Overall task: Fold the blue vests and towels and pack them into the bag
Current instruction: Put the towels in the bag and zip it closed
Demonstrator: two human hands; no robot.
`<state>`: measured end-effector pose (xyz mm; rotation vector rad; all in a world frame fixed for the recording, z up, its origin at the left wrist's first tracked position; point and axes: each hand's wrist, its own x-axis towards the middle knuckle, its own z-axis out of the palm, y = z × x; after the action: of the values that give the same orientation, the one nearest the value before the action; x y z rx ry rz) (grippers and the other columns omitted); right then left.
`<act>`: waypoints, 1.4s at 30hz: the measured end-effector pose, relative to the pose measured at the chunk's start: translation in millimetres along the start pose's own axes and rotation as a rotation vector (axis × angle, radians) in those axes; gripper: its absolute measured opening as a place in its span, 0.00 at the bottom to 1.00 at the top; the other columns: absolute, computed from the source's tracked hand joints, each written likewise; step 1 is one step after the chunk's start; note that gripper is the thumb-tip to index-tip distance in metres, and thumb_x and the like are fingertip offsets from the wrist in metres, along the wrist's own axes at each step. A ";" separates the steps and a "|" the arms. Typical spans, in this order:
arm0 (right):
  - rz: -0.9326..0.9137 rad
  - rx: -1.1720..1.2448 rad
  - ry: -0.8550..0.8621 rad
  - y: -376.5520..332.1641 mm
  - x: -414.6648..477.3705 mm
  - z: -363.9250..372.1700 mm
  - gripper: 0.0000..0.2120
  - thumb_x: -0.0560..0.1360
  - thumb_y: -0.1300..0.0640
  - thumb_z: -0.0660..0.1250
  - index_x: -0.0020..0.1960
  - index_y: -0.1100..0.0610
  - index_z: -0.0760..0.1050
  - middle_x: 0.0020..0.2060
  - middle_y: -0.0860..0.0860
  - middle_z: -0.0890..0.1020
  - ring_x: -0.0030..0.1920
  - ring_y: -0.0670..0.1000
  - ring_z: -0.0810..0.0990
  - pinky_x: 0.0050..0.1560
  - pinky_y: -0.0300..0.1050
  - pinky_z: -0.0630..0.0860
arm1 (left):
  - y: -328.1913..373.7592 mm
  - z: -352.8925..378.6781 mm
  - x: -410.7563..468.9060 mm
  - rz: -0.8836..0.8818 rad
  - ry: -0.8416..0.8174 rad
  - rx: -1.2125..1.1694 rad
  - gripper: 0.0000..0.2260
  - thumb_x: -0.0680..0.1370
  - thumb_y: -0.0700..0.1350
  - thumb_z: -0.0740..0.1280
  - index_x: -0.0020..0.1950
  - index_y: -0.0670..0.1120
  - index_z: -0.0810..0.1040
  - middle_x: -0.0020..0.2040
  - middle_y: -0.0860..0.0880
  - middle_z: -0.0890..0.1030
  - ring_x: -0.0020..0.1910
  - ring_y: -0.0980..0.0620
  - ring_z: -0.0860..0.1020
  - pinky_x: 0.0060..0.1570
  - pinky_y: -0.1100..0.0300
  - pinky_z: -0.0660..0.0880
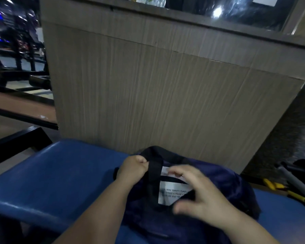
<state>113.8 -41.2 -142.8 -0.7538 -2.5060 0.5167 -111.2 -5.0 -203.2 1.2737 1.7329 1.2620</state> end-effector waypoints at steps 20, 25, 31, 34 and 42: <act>0.820 -0.343 0.332 73.0 38.9 -8.0 0.04 0.77 0.48 0.62 0.46 0.48 0.70 0.52 0.52 0.79 0.50 0.56 0.76 0.48 0.49 0.74 | -15.2 -37.0 -11.5 0.212 -0.457 0.082 0.15 0.81 0.46 0.64 0.59 0.68 0.75 0.65 0.63 0.70 0.65 0.66 0.68 0.64 0.73 0.63; 0.575 -0.279 0.480 64.1 39.0 0.3 0.27 0.72 0.65 0.62 0.65 0.42 0.69 0.63 0.48 0.72 0.65 0.54 0.67 0.66 0.57 0.66 | -19.1 -43.2 -14.7 0.253 -0.508 0.347 0.17 0.81 0.59 0.59 0.70 0.70 0.65 0.72 0.65 0.60 0.72 0.60 0.53 0.74 0.54 0.48; 0.167 -0.247 -0.342 13.9 28.1 17.3 0.44 0.60 0.23 0.65 0.73 0.34 0.60 0.74 0.35 0.57 0.77 0.42 0.49 0.77 0.55 0.48 | -24.5 -45.2 -18.1 0.263 -0.522 0.656 0.26 0.80 0.61 0.61 0.75 0.68 0.53 0.78 0.60 0.52 0.77 0.53 0.46 0.75 0.51 0.45; 0.242 -0.568 -0.480 12.1 21.7 29.2 0.57 0.57 0.26 0.70 0.78 0.40 0.47 0.78 0.39 0.45 0.77 0.46 0.38 0.76 0.61 0.39 | -27.6 -48.0 -20.5 0.311 -0.471 0.693 0.28 0.78 0.60 0.64 0.74 0.69 0.54 0.79 0.59 0.53 0.77 0.51 0.48 0.75 0.48 0.49; 0.237 -0.489 -0.151 17.2 26.5 32.8 0.37 0.71 0.43 0.74 0.75 0.40 0.61 0.72 0.41 0.69 0.72 0.44 0.66 0.66 0.31 0.58 | -39.6 -72.1 -26.1 0.135 -0.209 0.610 0.47 0.68 0.63 0.75 0.78 0.61 0.49 0.79 0.53 0.50 0.77 0.46 0.50 0.74 0.45 0.55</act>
<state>83.9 -19.2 -169.2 -1.2434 -2.7328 0.0252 -179.5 -55.8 -217.3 1.8141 1.9720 0.6409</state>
